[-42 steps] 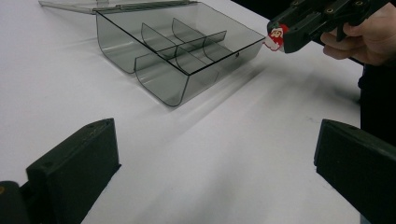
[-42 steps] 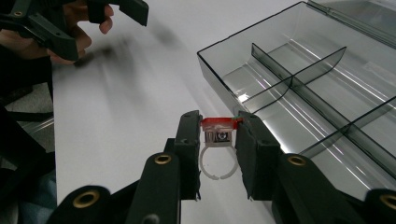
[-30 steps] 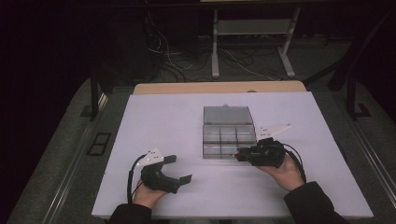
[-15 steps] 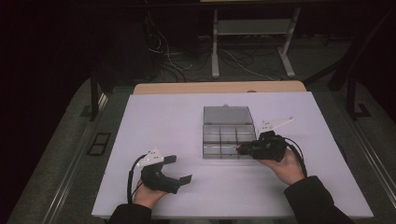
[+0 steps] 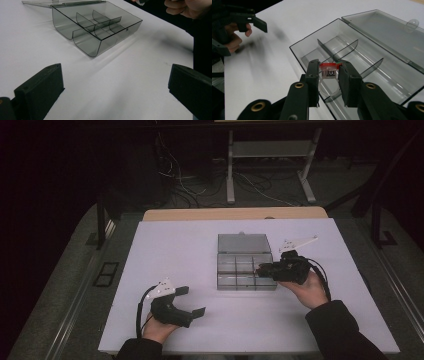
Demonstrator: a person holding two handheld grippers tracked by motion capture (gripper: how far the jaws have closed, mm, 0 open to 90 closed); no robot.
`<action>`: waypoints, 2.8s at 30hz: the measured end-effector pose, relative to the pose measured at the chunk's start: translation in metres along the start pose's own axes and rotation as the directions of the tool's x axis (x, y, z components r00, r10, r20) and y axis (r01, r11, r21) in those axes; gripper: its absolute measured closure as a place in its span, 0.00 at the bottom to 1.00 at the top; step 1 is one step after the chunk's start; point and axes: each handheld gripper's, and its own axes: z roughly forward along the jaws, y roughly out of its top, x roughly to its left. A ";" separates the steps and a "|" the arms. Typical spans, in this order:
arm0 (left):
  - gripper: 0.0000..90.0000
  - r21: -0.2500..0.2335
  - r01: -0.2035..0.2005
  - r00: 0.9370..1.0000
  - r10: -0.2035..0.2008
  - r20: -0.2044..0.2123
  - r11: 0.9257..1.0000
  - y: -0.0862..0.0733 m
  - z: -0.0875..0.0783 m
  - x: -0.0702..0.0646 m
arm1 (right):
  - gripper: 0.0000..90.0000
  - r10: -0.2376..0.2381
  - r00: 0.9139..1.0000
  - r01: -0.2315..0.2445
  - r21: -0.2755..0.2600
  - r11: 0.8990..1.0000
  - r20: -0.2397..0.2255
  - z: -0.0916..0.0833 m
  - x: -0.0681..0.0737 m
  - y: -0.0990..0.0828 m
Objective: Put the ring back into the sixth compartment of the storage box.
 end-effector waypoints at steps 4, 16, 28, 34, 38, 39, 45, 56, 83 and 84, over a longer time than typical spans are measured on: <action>0.00 0.000 0.001 1.000 -0.001 0.000 1.000 0.000 0.000 0.000 | 0.78 0.003 1.000 -0.003 -0.002 1.000 0.016 -0.003 -0.005 0.004; 0.00 0.000 -0.001 1.000 0.001 0.000 1.000 0.000 0.000 0.000 | 0.78 0.036 0.998 -0.036 -0.007 0.999 0.058 -0.007 -0.023 0.012; 0.00 0.006 -0.002 1.000 0.002 0.002 1.000 0.000 0.001 0.000 | 0.78 0.092 0.993 -0.092 -0.007 0.996 0.074 -0.003 -0.043 0.009; 0.00 0.005 -0.006 1.000 0.006 0.001 1.000 0.000 0.001 0.000 | 0.78 0.113 0.991 -0.114 0.007 0.993 0.078 0.003 -0.052 0.006; 0.00 0.006 -0.005 1.000 0.005 0.001 1.000 0.000 0.001 0.001 | 0.78 0.121 0.989 -0.122 0.011 0.992 0.081 0.007 -0.057 0.004; 0.00 0.006 -0.005 1.000 0.005 0.001 1.000 0.000 0.001 0.001 | 0.78 0.125 0.989 -0.127 0.016 0.992 0.082 0.008 -0.058 0.004; 0.00 0.007 -0.007 1.000 0.007 0.002 1.000 0.000 0.001 0.001 | 0.78 0.140 0.986 -0.143 0.035 0.989 0.086 0.016 -0.064 0.001; 0.00 0.010 -0.009 1.000 0.009 0.010 1.000 0.001 0.002 0.000 | 0.78 0.133 0.987 -0.141 0.086 0.986 0.094 0.033 -0.067 -0.002; 0.00 0.037 -0.021 0.999 0.020 0.039 0.999 0.007 0.001 -0.002 | 0.50 0.129 0.988 -0.135 0.067 0.989 0.090 0.018 -0.055 0.005; 0.00 0.042 -0.021 0.999 0.020 0.037 0.999 0.008 0.001 -0.002 | 0.48 0.131 0.987 -0.137 0.066 0.988 0.090 0.016 -0.055 0.006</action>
